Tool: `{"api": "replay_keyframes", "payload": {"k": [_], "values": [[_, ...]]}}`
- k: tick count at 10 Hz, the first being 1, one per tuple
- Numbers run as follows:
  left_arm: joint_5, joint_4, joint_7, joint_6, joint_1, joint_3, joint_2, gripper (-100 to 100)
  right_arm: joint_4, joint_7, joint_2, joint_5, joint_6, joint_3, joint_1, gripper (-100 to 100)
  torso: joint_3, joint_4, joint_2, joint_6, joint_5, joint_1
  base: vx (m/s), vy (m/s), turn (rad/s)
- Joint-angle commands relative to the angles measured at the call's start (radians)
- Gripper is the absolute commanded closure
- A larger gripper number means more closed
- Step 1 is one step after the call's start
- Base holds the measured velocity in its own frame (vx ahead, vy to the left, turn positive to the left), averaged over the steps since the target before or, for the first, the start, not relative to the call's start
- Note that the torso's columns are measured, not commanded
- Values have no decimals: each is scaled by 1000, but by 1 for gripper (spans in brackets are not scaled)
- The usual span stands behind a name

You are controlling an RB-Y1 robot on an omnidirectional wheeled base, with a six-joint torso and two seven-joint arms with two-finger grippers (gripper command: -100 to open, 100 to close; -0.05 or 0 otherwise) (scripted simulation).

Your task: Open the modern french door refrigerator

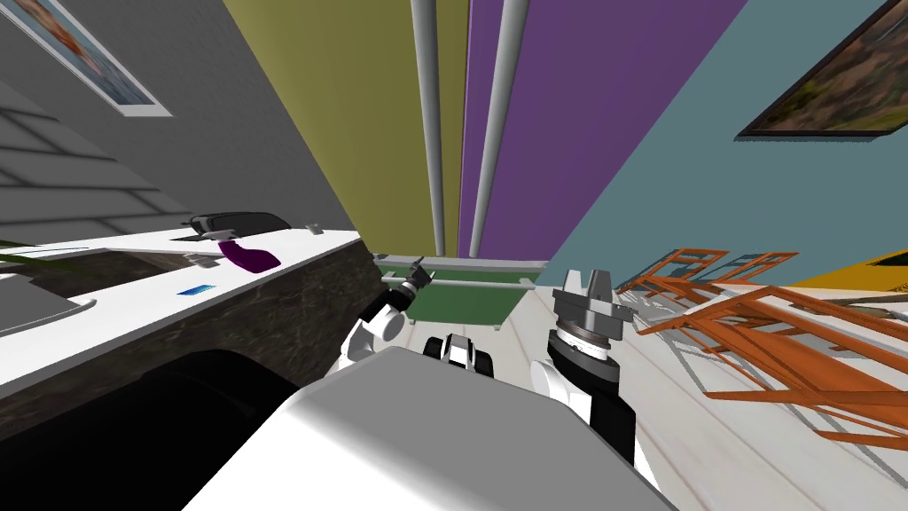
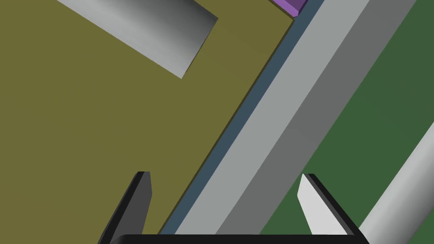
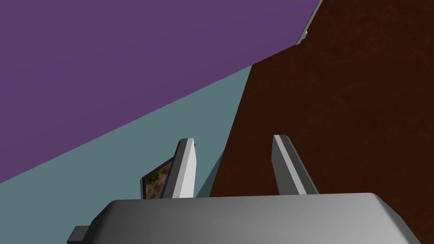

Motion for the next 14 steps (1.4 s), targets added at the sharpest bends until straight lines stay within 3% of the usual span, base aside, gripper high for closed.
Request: {"api": "replay_keyframes", "payload": {"k": [1,6,12,13,14], "values": [[28,-19,18,75,-3,1,-13,-100,0,0,0,0,0,0,0,0,1,0,1,0,0,1,71,-42,70],[70,-78,44,186,-7,0,-59,-100,0,0,0,0,0,0,0,0,2,1,3,0,1,1,76,-40,46],[99,-217,63,261,-11,0,-186,-100,0,0,0,0,0,0,0,0,1,1,2,0,0,0,42,-25,29],[101,-207,62,255,-2,0,-172,-100,0,0,0,0,0,0,0,0,1,1,2,0,0,1,7,-6,1],[97,-214,71,284,-25,8,-178,-100,0,0,0,0,0,0,0,0,1,1,2,0,0,1,62,-11,38]]}}
